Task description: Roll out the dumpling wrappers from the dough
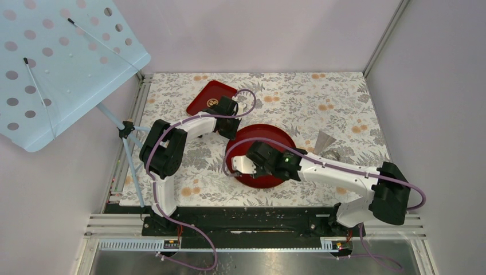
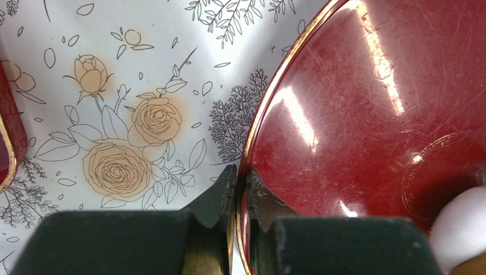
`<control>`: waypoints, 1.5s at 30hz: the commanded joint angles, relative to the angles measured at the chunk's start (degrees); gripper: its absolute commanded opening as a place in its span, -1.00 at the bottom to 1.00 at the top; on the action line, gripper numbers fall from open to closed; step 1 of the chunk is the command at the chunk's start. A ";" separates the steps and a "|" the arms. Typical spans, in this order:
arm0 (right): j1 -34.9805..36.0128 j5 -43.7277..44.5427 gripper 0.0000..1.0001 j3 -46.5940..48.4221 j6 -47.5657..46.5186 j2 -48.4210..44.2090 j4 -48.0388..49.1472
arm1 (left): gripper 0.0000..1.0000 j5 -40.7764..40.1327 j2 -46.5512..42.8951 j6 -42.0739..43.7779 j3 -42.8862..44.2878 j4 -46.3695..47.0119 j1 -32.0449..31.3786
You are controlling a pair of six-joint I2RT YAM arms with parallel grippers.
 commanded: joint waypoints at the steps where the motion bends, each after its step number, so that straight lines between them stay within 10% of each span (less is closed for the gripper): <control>1: -2.56 -0.45 -1.00 8.10 9.59 3.20 -0.04 | -1.00 -2.91 1.74 0.97 -0.23 -0.01 -1.21; 45: -6.03 12.29 -1.00 9.49 3.84 11.87 -12.96 | -1.00 -4.32 1.93 0.99 -0.19 -0.04 -1.55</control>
